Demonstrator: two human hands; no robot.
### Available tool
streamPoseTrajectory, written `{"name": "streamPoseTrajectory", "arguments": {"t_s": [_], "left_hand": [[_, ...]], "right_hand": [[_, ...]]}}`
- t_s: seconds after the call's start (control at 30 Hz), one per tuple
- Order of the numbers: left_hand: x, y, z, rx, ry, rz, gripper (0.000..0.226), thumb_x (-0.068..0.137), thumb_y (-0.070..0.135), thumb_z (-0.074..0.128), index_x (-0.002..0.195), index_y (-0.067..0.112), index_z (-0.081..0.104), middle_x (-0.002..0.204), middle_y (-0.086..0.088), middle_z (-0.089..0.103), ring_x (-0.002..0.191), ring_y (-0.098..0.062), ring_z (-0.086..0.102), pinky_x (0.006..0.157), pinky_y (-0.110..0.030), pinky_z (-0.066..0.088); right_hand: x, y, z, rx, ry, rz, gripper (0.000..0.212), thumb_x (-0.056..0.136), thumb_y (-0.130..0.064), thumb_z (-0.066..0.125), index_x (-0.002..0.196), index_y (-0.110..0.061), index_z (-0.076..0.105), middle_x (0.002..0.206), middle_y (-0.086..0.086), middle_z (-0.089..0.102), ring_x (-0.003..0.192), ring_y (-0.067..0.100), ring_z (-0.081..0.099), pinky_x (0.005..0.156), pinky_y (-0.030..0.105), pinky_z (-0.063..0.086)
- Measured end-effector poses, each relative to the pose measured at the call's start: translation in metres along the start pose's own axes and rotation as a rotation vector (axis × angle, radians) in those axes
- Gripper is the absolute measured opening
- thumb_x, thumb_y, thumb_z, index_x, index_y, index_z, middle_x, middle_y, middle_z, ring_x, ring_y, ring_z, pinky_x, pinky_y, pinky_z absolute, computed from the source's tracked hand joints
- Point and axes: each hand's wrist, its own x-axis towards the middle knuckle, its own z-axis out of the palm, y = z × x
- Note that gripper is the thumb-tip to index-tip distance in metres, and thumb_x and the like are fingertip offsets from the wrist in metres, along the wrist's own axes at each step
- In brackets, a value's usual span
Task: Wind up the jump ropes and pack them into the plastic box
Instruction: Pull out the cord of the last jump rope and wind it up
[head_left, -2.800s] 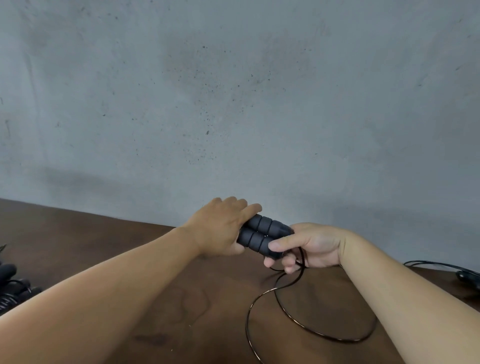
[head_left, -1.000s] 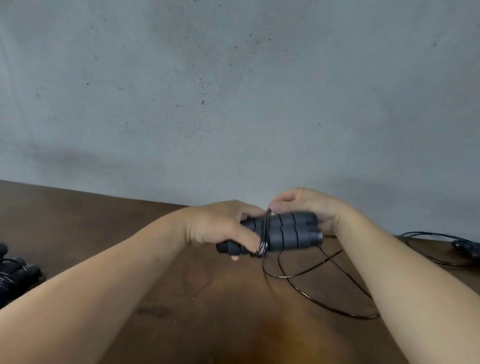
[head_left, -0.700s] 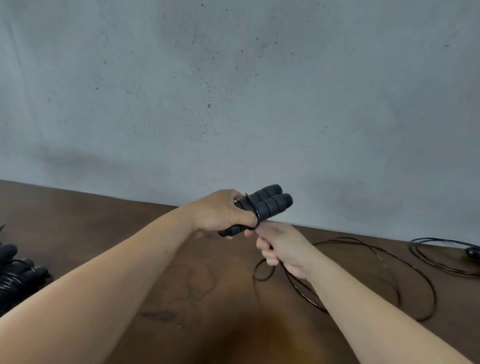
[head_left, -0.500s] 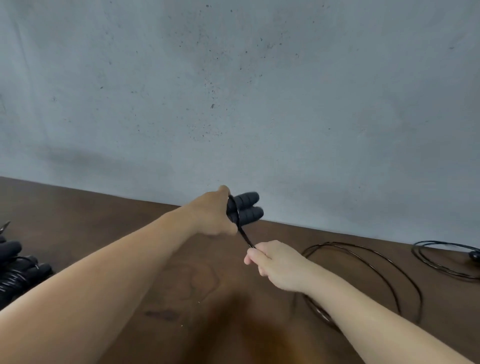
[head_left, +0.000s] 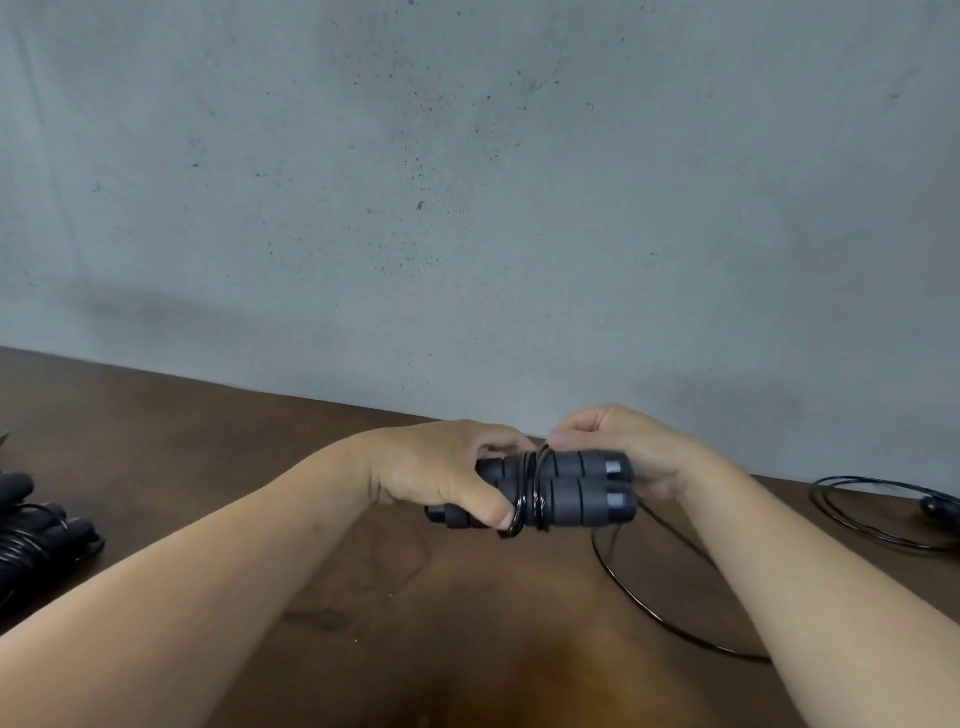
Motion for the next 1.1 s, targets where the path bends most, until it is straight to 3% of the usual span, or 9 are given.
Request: {"name": "streamPoseTrajectory", "arguments": {"t_s": [0.1,0.17,0.27,0.43,0.53,0.63,0.8,0.97,1.1], "left_hand": [[0.005,-0.003,0.0,-0.268,0.092,0.044,0.069,0.05,0.029,0.074,0.114,0.012,0.056,0.095,-0.001,0.061,0.076,-0.01,0.06,0.067,-0.024,0.048],[0.011,-0.002,0.001,-0.367,0.197,0.022,0.064,0.045,0.033,0.074,0.104,0.014,0.057,0.088,-0.001,0.061,0.07,-0.011,0.058,0.059,-0.023,0.047],[0.017,0.001,-0.006,-0.271,0.394,-0.078,0.055,0.057,0.028,0.079,0.106,0.016,0.056,0.087,-0.001,0.062,0.067,-0.01,0.058,0.054,-0.021,0.045],[0.027,-0.015,-0.023,0.197,0.561,-0.221,0.059,0.073,0.027,0.075,0.12,0.019,0.043,0.091,0.003,0.06,0.072,-0.011,0.057,0.057,-0.023,0.045],[0.023,-0.029,-0.016,0.508,0.463,-0.264,0.062,0.07,0.025,0.073,0.123,0.019,0.04,0.083,0.009,0.055,0.07,-0.009,0.054,0.056,-0.026,0.042],[0.021,-0.033,0.003,0.709,0.277,-0.254,0.062,0.066,0.03,0.074,0.12,0.027,0.042,0.08,0.012,0.054,0.073,-0.015,0.055,0.059,-0.029,0.043],[0.019,-0.025,0.027,0.497,0.07,-0.109,0.047,0.065,0.025,0.078,0.103,0.03,0.051,0.088,0.009,0.064,0.08,-0.014,0.062,0.068,-0.033,0.052],[0.012,-0.013,0.027,0.258,0.002,-0.051,0.034,0.069,0.021,0.076,0.092,0.029,0.052,0.081,0.006,0.066,0.065,-0.008,0.058,0.058,-0.026,0.047],[0.007,-0.012,0.024,0.066,0.027,-0.061,0.047,0.064,0.022,0.073,0.107,0.028,0.055,0.084,0.011,0.068,0.069,-0.007,0.061,0.063,-0.026,0.048]], "right_hand": [[0.004,0.019,0.014,0.316,0.021,-0.011,0.049,0.1,-0.003,0.046,0.061,-0.022,0.067,0.055,-0.004,0.051,0.045,0.007,0.039,0.043,0.022,0.028],[0.008,0.026,0.028,0.297,0.014,-0.064,0.036,0.101,-0.006,0.04,0.072,-0.017,0.057,0.055,-0.003,0.036,0.048,0.008,0.02,0.046,0.024,0.013],[0.008,0.035,0.043,0.232,0.109,0.019,0.032,0.104,-0.027,0.043,0.09,-0.006,0.062,0.06,-0.002,0.036,0.051,0.011,0.018,0.05,0.028,0.011],[-0.004,0.037,0.064,-0.364,0.066,0.111,0.039,0.102,-0.036,0.036,0.104,-0.013,0.067,0.062,-0.007,0.046,0.049,0.008,0.036,0.05,0.022,0.031],[-0.012,0.028,0.065,-0.837,0.004,-0.005,0.037,0.1,-0.037,0.042,0.101,-0.009,0.067,0.072,0.0,0.059,0.062,0.017,0.052,0.06,0.031,0.039],[-0.02,0.006,0.053,-1.055,-0.022,-0.102,0.026,0.096,-0.035,0.055,0.085,-0.018,0.07,0.072,-0.004,0.062,0.066,0.018,0.057,0.06,0.032,0.043],[-0.012,-0.015,0.019,-0.8,-0.07,-0.056,0.014,0.072,-0.038,0.084,0.079,-0.029,0.078,0.074,-0.014,0.069,0.068,-0.005,0.058,0.066,0.018,0.043],[-0.003,0.007,0.002,-0.341,-0.061,-0.02,0.02,0.067,-0.029,0.085,0.075,-0.016,0.072,0.066,-0.009,0.065,0.063,0.005,0.057,0.064,0.021,0.043],[-0.002,0.033,0.0,0.156,-0.086,0.054,0.015,0.07,-0.025,0.078,0.074,-0.016,0.067,0.067,0.0,0.061,0.059,0.012,0.057,0.06,0.024,0.05]]}}
